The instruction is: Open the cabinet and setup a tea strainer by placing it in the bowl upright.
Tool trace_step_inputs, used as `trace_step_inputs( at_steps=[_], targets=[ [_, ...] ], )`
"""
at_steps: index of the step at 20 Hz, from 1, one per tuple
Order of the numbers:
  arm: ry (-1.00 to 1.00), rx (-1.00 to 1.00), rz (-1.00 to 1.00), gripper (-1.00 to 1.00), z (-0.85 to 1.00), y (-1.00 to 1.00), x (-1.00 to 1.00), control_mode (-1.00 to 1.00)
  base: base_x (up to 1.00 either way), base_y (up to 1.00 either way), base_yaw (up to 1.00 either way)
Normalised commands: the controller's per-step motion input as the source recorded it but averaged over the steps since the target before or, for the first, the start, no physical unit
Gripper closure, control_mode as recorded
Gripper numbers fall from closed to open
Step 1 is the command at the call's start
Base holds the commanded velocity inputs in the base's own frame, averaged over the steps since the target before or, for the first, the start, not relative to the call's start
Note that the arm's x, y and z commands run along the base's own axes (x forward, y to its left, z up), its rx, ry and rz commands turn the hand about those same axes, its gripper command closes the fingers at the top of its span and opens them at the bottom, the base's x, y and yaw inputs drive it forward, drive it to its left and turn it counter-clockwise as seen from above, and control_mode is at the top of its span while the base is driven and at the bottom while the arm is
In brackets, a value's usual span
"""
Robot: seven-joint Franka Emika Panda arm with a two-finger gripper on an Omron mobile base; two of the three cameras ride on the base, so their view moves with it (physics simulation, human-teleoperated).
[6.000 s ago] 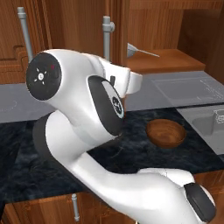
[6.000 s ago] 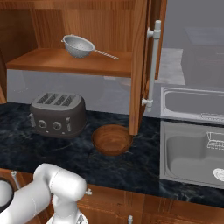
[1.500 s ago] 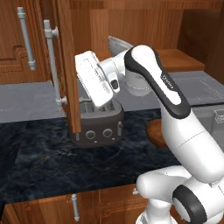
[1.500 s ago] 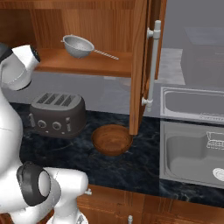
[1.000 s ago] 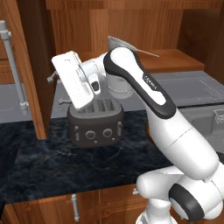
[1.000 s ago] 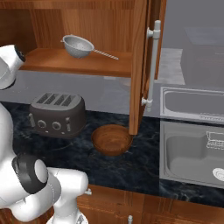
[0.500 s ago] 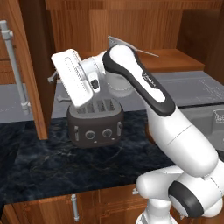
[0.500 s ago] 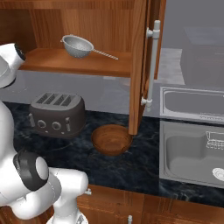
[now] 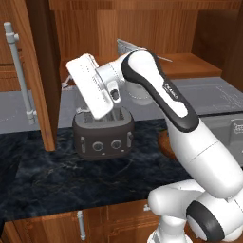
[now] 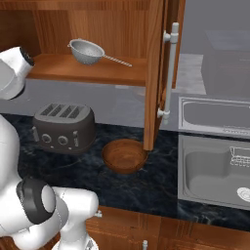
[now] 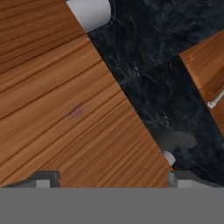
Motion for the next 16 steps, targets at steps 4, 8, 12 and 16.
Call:
trace_step_inputs(
  at_steps=[4, 8, 12, 16],
  targets=[
    [0.02, -0.34, 0.0, -1.0, -0.38, -0.16, 0.0, -1.0, 0.0, 0.0, 0.0],
    [0.01, -0.4, 0.01, -1.0, -0.29, -0.16, 0.0, -1.0, 0.0, 0.0, 0.0],
    [-0.01, -0.5, 0.03, -1.0, -0.15, -0.05, 0.0, -1.0, 0.0, 0.0, 0.0],
    [-0.19, -0.4, 0.03, -1.0, -0.01, -0.53, 0.0, -1.0, 0.0, 0.0, 0.0]
  ],
)
